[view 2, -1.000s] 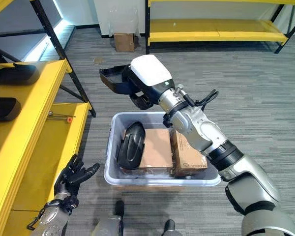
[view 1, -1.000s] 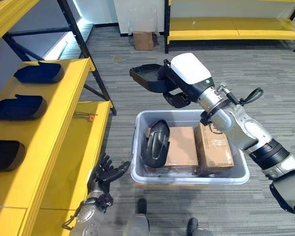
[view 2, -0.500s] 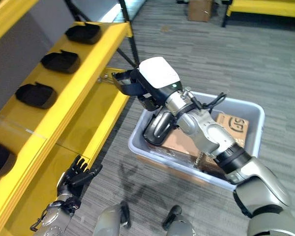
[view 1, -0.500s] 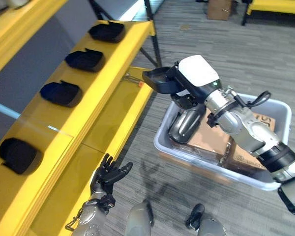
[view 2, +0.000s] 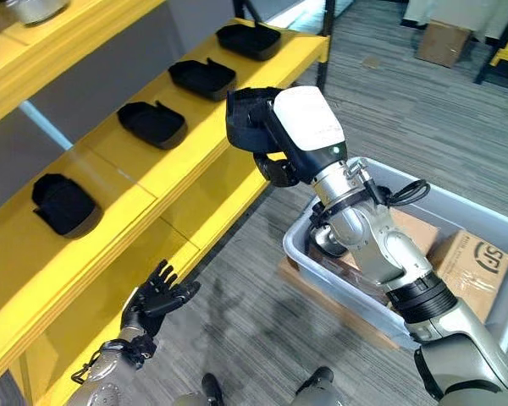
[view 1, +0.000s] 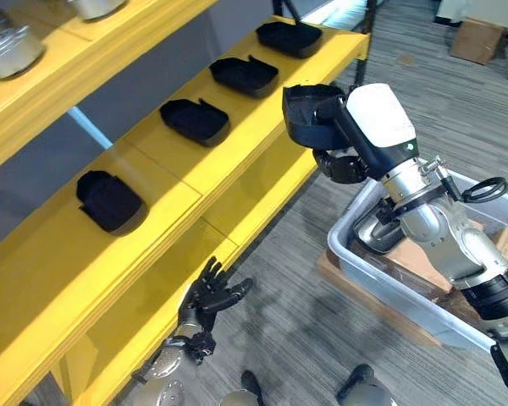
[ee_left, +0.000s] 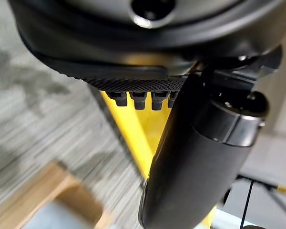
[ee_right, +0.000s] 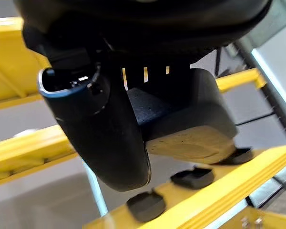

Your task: Move parts from the plastic box to the shelf.

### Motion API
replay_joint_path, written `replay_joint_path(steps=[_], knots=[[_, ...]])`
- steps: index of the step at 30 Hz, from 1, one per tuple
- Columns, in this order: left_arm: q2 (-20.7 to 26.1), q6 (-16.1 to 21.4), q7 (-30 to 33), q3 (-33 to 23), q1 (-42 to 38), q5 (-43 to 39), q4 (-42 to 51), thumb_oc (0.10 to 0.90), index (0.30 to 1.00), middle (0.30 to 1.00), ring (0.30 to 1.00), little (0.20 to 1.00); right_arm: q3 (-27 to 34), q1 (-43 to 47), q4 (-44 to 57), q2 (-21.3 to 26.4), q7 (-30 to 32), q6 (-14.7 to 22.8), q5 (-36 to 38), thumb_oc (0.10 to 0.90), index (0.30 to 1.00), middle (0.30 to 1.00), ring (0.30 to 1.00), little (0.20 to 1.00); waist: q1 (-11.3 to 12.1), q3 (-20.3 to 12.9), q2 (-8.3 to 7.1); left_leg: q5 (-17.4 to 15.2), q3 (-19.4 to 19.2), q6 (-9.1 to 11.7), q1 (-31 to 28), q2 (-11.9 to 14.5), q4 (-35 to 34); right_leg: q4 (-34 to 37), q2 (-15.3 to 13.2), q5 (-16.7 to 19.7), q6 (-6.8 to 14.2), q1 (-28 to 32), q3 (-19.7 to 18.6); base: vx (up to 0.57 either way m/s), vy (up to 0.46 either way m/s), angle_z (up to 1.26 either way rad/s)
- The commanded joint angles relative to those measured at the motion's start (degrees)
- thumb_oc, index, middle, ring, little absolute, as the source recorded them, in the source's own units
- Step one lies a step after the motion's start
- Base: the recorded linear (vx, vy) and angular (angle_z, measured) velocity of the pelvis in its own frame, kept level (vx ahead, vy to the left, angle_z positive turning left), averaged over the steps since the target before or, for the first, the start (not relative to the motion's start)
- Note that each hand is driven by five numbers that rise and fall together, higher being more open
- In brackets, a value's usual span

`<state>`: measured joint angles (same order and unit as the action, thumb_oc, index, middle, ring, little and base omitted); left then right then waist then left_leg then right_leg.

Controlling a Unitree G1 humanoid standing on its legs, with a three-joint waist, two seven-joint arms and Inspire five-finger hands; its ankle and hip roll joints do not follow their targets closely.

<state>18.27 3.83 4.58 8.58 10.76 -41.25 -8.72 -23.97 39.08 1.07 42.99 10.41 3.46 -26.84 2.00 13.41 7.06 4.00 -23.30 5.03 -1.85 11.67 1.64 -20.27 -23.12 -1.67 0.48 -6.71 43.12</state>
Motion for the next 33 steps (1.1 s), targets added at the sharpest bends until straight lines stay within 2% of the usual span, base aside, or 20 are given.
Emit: replay_joint_path(steps=[1, 6, 14, 18, 20, 22, 25, 26, 27, 28, 29, 30, 31, 33], knots=[[2.4, 4.5, 0.3, -1.9, -0.7, 3.0, 5.0, 0.9, 1.0, 1.0, 1.0, 1.0, 3.8, 6.8, 1.6, -4.6, 3.8, 2.0, -0.5, 0.4, 0.3, 0.3, 0.3, 0.3, 1.9, -4.7, -5.76, -12.0, 2.4, -2.3, -1.1, -1.8, 4.1, -1.5, -4.2, 3.2, 9.4, -1.9, -2.3, -0.04, 0.108, 0.0], [1.8, 4.4, 0.5, -1.6, -0.8, 3.3, 5.3, 0.9, 1.0, 1.0, 1.0, 1.0, 3.0, 6.6, 0.6, -6.7, 3.1, 1.8, -0.7, 0.4, 0.3, 0.3, 0.3, 0.3, 2.5, -5.7, -7.36, -13.8, 3.6, -3.3, -1.3, -2.9, 5.7, -1.6, -5.8, 4.5, 10.5, -0.7, -1.5, -0.01, 0.062, -0.01], [2.6, 4.8, 0.6, -1.3, -2.7, 4.1, 5.5, 0.9, 1.0, 1.0, 1.0, 1.0, 3.1, 6.2, 0.1, -6.7, 3.2, 2.0, -0.4, 0.4, 0.3, 0.3, 0.3, 0.3, 3.1, -6.8, -9.29, -15.2, 5.8, -4.2, 0.7, -4.1, 8.4, 3.6, -6.0, 8.6, 11.9, 1.1, -3.2, -0.03, 0.072, 0.14], [2.3, 5.1, 1.1, -2.1, -3.0, 4.2, 5.2, 0.9, 1.0, 1.0, 1.0, 1.0, 3.9, 3.7, 0.7, -7.0, 2.9, 1.9, -0.9, 0.4, 0.3, 0.3, 0.3, 0.3, 4.0, -5.9, -9.8, -16.2, 8.6, -5.9, 2.5, -8.0, 9.7, 5.3, -8.4, 13.7, 13.4, 2.8, -5.7, -0.04, 0.216, 0.36], [2.0, 5.1, 1.3, -2.5, -2.8, 4.2, 4.8, 0.9, 1.0, 1.0, 1.0, 1.0, 4.4, 2.3, 1.0, -7.2, 2.8, 1.8, -1.3, 0.4, 0.3, 0.3, 0.3, 0.3, 3.9, -5.3, -9.77, -16.7, 9.3, -6.6, 2.9, -9.0, 10.4, 4.3, -9.1, 14.2, 13.4, 2.5, -8.7, -0.01, 0.133, 0.72], [1.5, 5.0, 1.0, -2.5, -2.4, 4.3, 4.4, 0.9, 1.0, 1.0, 1.0, 1.0, 5.4, 0.6, 1.6, -7.2, 2.7, 1.7, -1.6, 0.4, 0.3, 0.3, 0.3, 0.3, 4.6, -4.8, -9.91, -17.4, 10.0, -6.6, 3.9, -9.8, 11.8, 4.9, -9.6, 14.7, 13.5, 3.6, -8.7, 0.0, 0.13, 0.7], [1.4, 4.7, 0.5, -2.0, -1.8, 4.8, 4.5, 0.9, 1.0, 1.0, 1.0, 1.0, 6.6, -1.2, 2.0, -6.9, 2.9, 1.8, -1.5, 0.4, 0.3, 0.3, 0.3, 0.3, 4.1, -4.9, -10.0, -17.5, 11.4, -6.8, 4.4, -10.4, 11.9, 5.2, -9.1, 15.1, 13.5, 3.7, -10.7, 0.01, 0.073, 0.71], [2.1, 4.3, 0.1, -1.0, -1.8, 5.1, 4.4, 0.9, 1.0, 1.0, 1.0, 1.0, 7.9, -3.2, 2.6, -6.5, 3.0, 1.9, -1.3, 0.4, 0.3, 0.3, 0.3, 0.3, 2.6, -4.5, -10.5, -15.6, 12.7, -7.0, 5.3, -11.2, 11.2, 8.0, -7.1, 16.3, 12.4, 2.8, -17.4, -0.02, 0.015, 0.7], [2.4, 4.2, -0.2, -0.8, -1.8, 5.3, 4.2, 0.9, 1.0, 1.0, 1.0, 1.0, 8.2, -3.7, 2.9, -6.2, 3.1, 1.9, -1.3, 0.4, 0.3, 0.3, 0.3, 0.3, 2.0, -4.4, -10.36, -15.3, 13.6, -7.1, 5.2, -11.2, 10.6, 8.5, -5.4, 16.2, 12.2, 2.0, -21.4, 0.04, 0.074, 1.03], [3.1, 4.0, -0.5, 0.1, -2.7, 5.9, 3.5, 0.9, 1.0, 1.0, 1.0, 1.0, 9.4, -4.6, 3.4, -5.0, 3.2, 2.1, -1.1, 0.4, 0.3, 0.3, 0.3, 0.3, 0.1, -4.1, -9.95, -13.3, 16.6, -6.8, 4.7, -11.8, 7.4, 9.1, 0.5, 12.7, 10.9, -0.2, -30.0, 0.06, 0.051, 0.81], [3.1, 4.0, -0.5, 0.1, -2.8, 5.9, 3.4, 0.9, 1.0, 1.0, 1.0, 1.0, 9.5, -4.7, 3.5, -5.0, 3.2, 2.1, -1.1, 0.4, 0.3, 0.3, 0.3, 0.3, 0.2, -4.2, -10.04, -13.0, 16.6, -6.8, 4.7, -11.8, 7.1, 9.1, 0.5, 12.8, 10.8, -0.5, -30.1, 0.11, 0.066, 0.9], [3.3, 3.8, -0.9, 0.6, -3.3, 6.5, 3.2, 0.9, 1.0, 1.0, 1.0, 1.0, 10.2, -5.6, 3.8, -4.4, 3.1, 2.2, -0.8, 0.4, 0.3, 0.3, 0.3, 0.3, -0.5, -4.2, -9.92, -12.4, 18.5, -6.6, 4.3, -12.3, 5.9, 9.0, 2.9, 11.2, 10.8, -0.7, -33.2, 0.14, 0.019, 0.53], [3.3, 3.5, -1.5, 1.3, -3.9, 7.1, 3.0, 0.9, 1.0, 1.0, 1.0, 1.0, 11.4, -6.5, 4.4, -3.4, 3.0, 2.4, 0.1, 0.4, 0.3, 0.3, 0.3, 0.3, -1.9, -4.1, -10.02, -11.4, 20.9, -6.8, 4.1, -13.1, 4.7, 8.7, 6.8, 9.2, 10.1, -2.1, -37.0, 0.15, 0.019, 0.48], [3.3, 3.5, -1.6, 1.4, -3.9, 7.1, 3.0, 0.9, 1.0, 1.0, 1.0, 1.0, 11.5, -6.6, 4.4, -3.4, 3.0, 2.4, 0.1, 0.4, 0.3, 0.3, 0.3, 0.3, -1.9, -4.2, -9.98, -11.4, 21.0, -6.7, 4.1, -13.1, 4.6, 8.5, 6.8, 9.0, 10.0, -2.2, -36.9, 0.08, -0.005, 0.79]])
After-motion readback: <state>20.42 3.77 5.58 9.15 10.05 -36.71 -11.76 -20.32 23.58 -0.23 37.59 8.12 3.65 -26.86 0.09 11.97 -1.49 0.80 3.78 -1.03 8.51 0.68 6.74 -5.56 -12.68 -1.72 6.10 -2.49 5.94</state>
